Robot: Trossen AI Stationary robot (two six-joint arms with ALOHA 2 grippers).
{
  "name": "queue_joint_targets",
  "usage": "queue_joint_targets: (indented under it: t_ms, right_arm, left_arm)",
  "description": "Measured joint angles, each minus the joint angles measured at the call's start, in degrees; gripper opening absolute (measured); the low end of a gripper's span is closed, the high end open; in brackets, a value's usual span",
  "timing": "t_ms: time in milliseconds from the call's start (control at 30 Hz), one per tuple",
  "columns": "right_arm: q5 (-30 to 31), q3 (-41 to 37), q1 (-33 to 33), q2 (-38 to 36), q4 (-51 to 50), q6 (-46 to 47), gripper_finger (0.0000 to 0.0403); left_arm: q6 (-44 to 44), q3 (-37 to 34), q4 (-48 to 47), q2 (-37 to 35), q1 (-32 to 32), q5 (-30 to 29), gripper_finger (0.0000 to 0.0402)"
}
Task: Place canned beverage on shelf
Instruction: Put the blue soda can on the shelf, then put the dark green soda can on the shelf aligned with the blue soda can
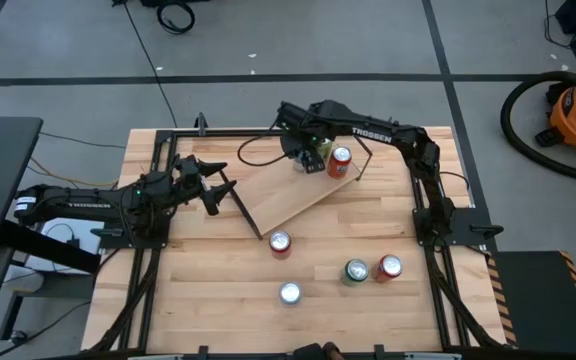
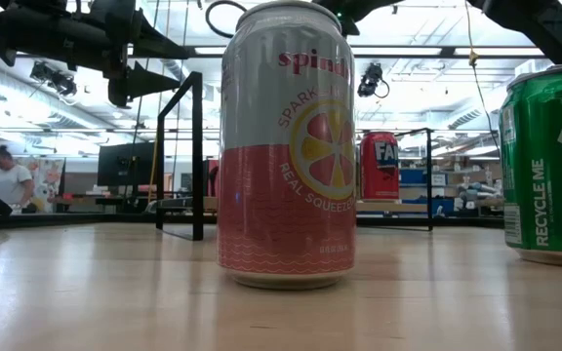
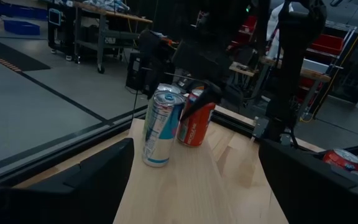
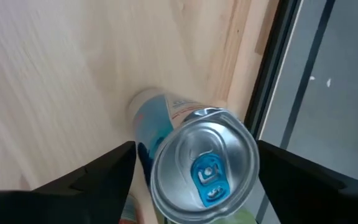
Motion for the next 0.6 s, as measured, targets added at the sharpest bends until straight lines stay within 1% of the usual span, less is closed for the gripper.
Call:
queue_joint_targets:
  t_ms: [167, 300, 367, 500, 600]
  right_arm:
    - [0.6, 0.9, 0.1, 0.0, -0.3, 0.4, 0.0365]
    - [0.9, 3.4, 0.7, 0.0, -1.9, 1.3, 0.0393]
    - [1.3, 5.0, 1.4, 0.0, -2.5, 1.6, 0.0398]
    - [4.0, 8.7, 3.5, 0.0, -3.6, 2.7, 0.0395]
    - [2.7, 11.6, 5.8, 0.0, -4.3, 4.3, 0.0395]
  left_arm:
    - [0.0, 0.0, 0.0, 0.0, 0.0, 0.0, 0.0357]
    - [0.0, 0.0, 0.0, 0.0, 0.0, 0.0, 0.0357]
    - [0.0, 0.0, -0.2, 0.0, 0.0, 0.0, 0.0357]
    - [0.0, 0.0, -0.6, 0.0, 0.0, 0.0, 0.0357]
    - [0.0, 0.0, -1.0, 0.0, 0.0, 0.0, 0.0357]
